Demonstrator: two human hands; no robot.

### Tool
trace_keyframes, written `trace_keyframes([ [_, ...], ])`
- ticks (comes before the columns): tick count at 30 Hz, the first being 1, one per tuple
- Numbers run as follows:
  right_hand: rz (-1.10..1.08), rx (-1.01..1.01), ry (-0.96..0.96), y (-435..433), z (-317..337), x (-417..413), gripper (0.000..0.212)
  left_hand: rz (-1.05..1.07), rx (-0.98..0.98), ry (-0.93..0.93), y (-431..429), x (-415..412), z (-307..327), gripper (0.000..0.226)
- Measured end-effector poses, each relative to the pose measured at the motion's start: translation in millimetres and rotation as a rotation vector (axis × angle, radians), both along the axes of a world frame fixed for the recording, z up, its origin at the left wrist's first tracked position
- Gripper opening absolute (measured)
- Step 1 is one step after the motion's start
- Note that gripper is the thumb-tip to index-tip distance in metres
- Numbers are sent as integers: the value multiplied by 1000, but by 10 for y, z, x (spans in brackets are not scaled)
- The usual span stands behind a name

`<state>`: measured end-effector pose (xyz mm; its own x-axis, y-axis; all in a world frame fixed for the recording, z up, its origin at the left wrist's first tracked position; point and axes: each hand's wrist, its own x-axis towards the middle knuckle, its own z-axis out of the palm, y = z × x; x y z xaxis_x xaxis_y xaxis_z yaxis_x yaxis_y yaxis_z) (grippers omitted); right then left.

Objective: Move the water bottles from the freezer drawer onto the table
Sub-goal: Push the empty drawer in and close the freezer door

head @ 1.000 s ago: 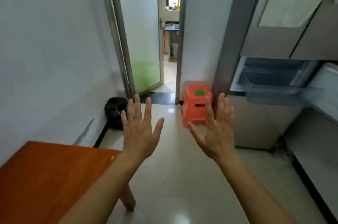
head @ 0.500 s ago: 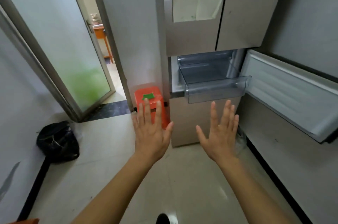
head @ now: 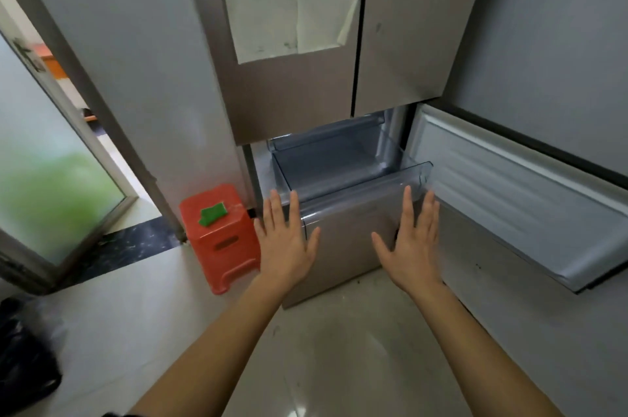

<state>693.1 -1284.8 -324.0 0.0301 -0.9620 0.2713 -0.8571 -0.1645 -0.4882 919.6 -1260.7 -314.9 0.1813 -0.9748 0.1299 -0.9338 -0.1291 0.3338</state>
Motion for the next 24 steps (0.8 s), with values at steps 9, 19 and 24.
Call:
trace_keyframes([
  [9,108,176,-50,-1343,-529,-377,112,-41,283,-99,-1131,-377,-491,96],
  [19,384,293,403,-2743,-880,-868,96,139,448,-326,-2065,-869,-831,79],
  [24,369,158,324,-3089,-889,-832,53,206,347,-333,-2236,-796,-897,27],
])
